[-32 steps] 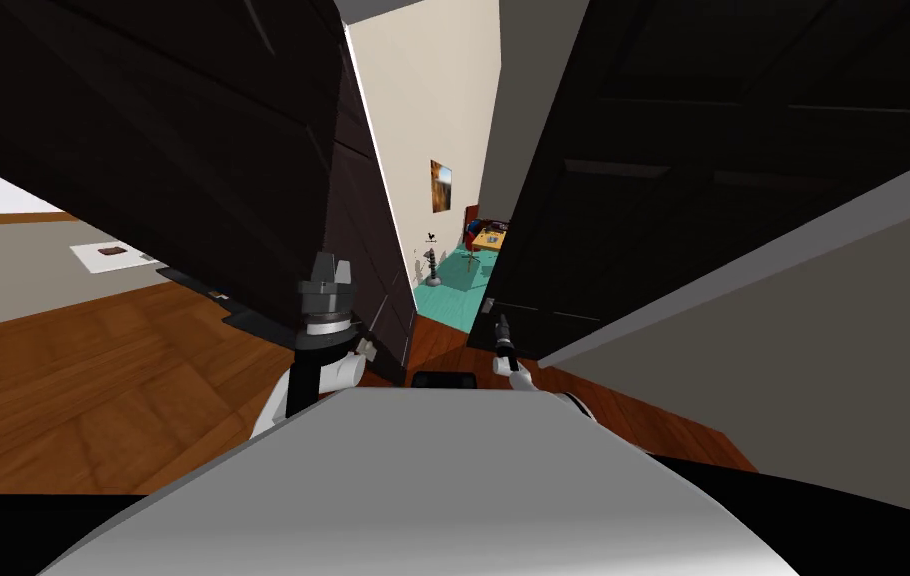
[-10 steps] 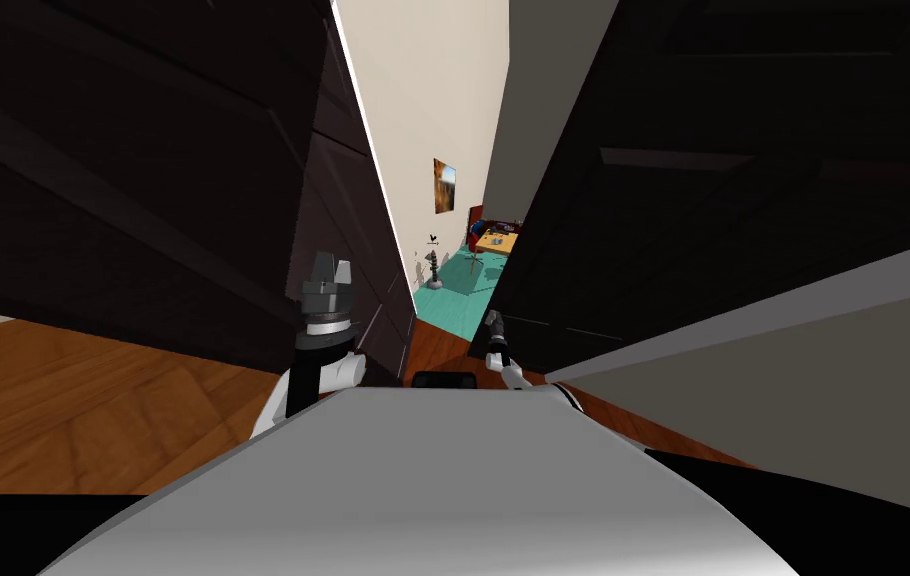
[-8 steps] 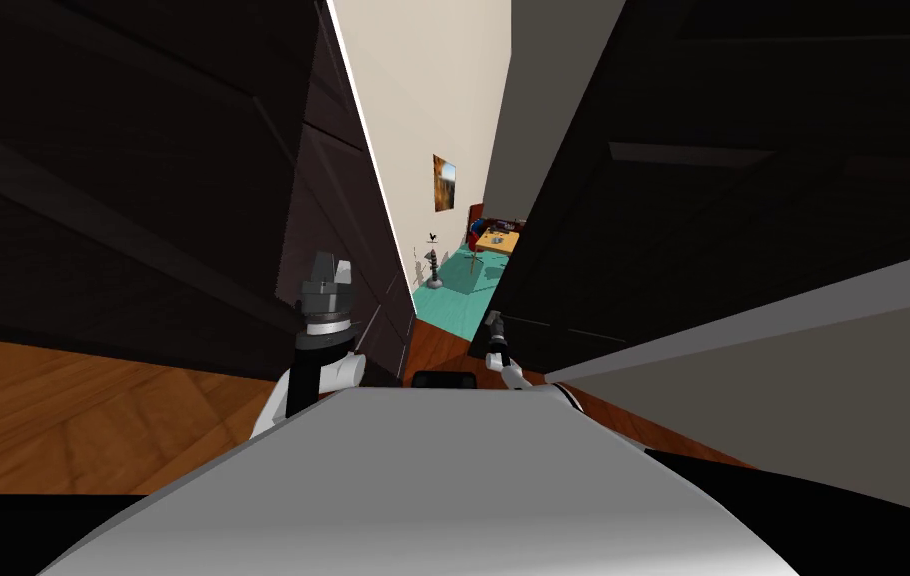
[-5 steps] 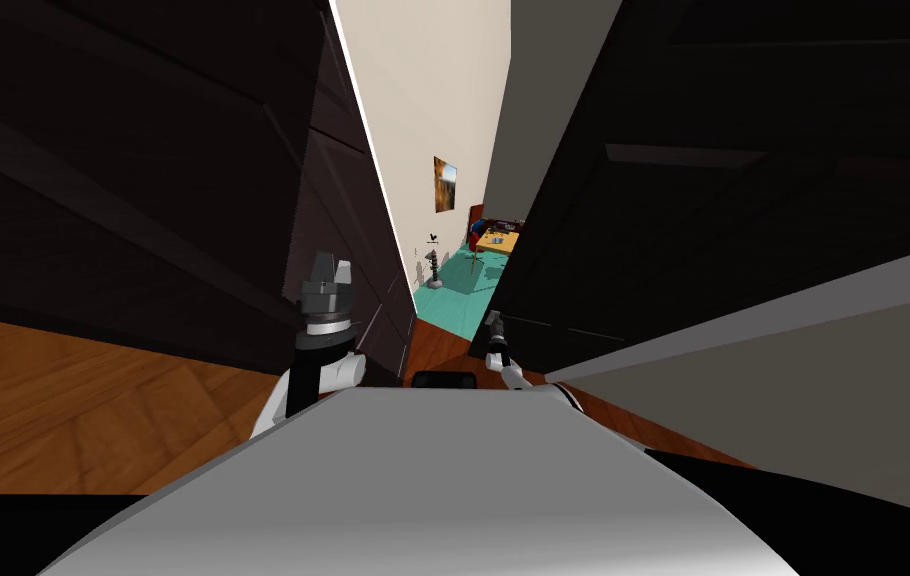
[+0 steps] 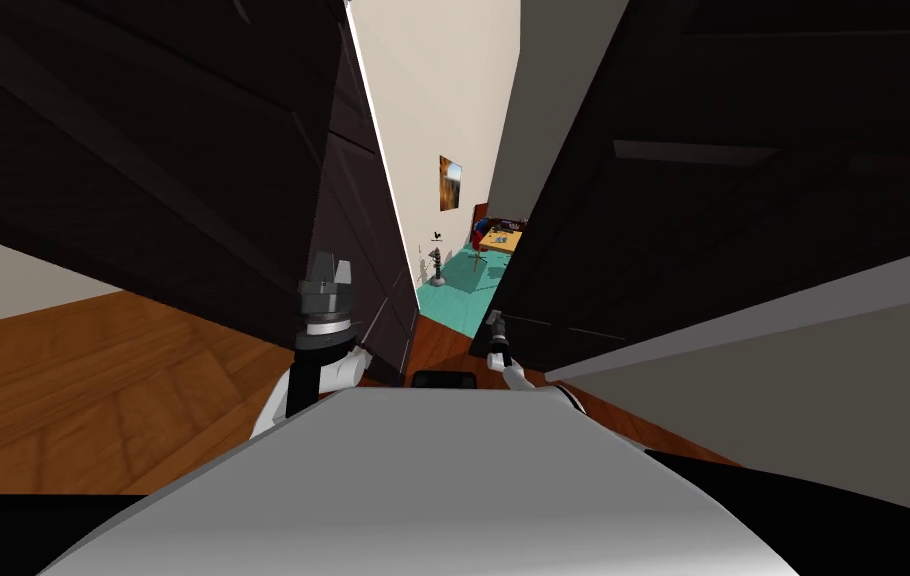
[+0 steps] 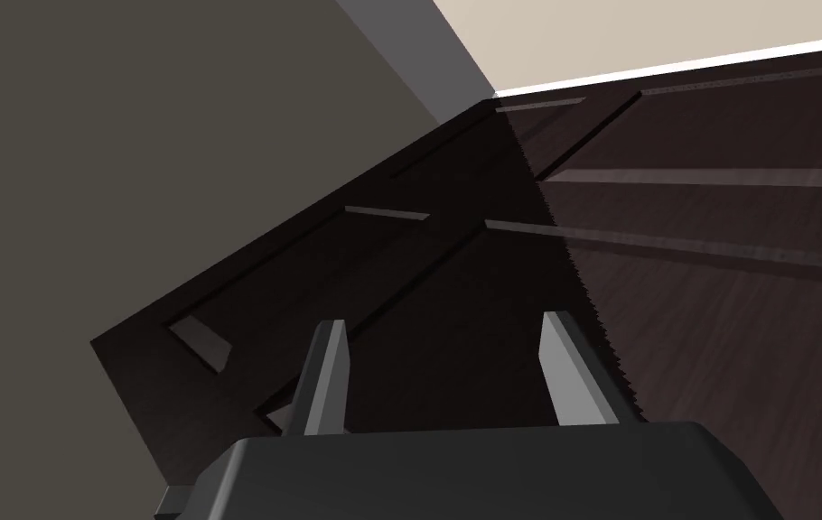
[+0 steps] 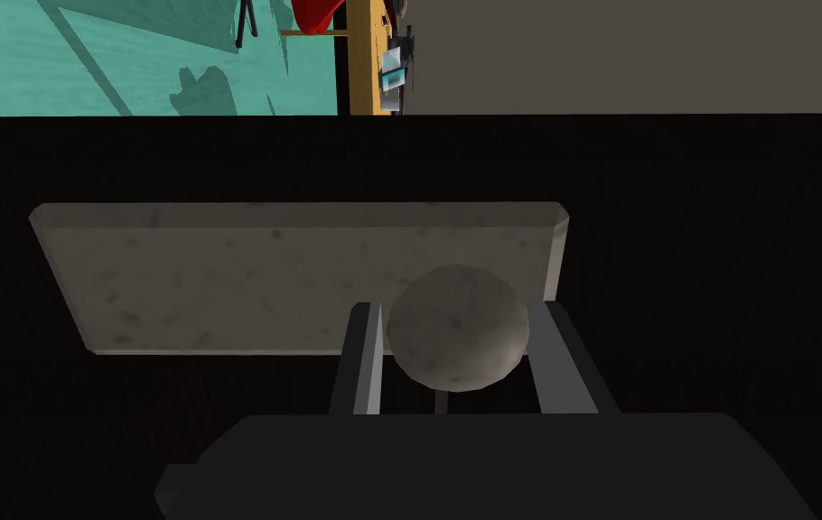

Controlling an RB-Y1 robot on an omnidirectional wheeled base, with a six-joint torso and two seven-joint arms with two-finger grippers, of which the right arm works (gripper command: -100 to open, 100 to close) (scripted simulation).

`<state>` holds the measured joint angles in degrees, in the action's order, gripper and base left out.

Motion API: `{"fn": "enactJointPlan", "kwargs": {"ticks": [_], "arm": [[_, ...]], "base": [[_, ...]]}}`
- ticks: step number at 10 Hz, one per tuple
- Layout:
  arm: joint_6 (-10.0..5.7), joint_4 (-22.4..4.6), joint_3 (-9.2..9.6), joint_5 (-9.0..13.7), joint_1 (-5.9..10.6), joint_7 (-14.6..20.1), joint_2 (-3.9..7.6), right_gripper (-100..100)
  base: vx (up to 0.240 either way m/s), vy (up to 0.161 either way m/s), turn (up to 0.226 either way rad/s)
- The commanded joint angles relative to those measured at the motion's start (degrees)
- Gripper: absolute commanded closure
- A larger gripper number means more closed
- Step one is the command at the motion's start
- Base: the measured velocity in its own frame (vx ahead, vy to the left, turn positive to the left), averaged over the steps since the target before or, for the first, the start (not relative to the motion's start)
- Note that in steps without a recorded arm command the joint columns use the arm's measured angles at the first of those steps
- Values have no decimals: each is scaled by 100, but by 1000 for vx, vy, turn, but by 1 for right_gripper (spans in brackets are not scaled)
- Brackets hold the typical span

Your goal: Pull the door open

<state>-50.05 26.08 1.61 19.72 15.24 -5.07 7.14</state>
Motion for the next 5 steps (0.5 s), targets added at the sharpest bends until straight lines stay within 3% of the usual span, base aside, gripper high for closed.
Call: {"fn": "enactJointPlan", "kwargs": {"ticks": [1, 5], "arm": [[-65, -176, 22, -9, 40, 59, 4, 100], [-133, -187, 119, -61, -57, 369, 250, 100]], "base": [[-133, 15, 32], [-178, 44, 131]]}}
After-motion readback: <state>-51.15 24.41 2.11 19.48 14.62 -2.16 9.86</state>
